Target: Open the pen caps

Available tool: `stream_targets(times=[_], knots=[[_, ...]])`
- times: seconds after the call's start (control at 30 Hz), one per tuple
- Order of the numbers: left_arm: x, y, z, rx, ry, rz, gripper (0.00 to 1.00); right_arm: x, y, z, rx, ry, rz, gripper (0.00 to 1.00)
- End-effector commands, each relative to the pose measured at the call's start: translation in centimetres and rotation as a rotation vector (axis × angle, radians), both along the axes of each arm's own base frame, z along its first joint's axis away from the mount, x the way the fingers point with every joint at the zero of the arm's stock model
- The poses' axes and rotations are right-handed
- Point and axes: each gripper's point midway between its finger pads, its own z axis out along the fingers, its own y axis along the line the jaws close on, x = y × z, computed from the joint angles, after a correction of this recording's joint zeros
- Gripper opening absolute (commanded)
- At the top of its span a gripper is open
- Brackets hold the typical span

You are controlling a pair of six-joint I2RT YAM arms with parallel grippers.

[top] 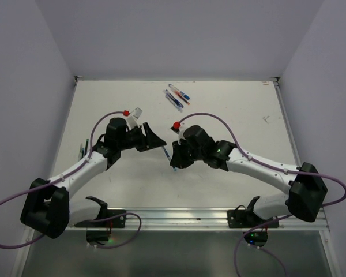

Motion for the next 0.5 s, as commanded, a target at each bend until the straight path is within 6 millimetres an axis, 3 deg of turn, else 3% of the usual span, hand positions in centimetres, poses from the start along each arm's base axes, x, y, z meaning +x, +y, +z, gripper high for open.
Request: stream_targets(times=[0.0,0.17,0.23,0.37,0.43,0.47], knots=[[0.14,-0.64,1.32,-0.049,-0.030,-0.013,0.55,0.40,1.26,1.03,0.051,-0.017,0.004,0.00],[-0.04,-0.80,1.40,-0.056,-0.027,-0.021,0.43,0.44,1.30,0.83,0.053,-0.015,-0.005,0.00],[-0.14,-0.86,1.37,-0.060,-0.025,-0.024,0.35,0.37,1.39,0.79,0.052,-0.014,-0.002,0.00],[-0.23,-0.94,1.31,-0.061,-0.020,-0.030,0.00,0.66,1.48,0.81,0.052,-0.017,-0.011,0.00],[-0.28,-0.93,1.15,-0.059,-0.013,-0.029,0.00,0.81,1.55,0.86,0.051,-0.020,-0.015,0.00],[-0.34,-0.95,1.14,-0.060,-0.011,-0.028,0.00,0.87,1.59,0.82,0.047,-0.020,-0.017,0.17]])
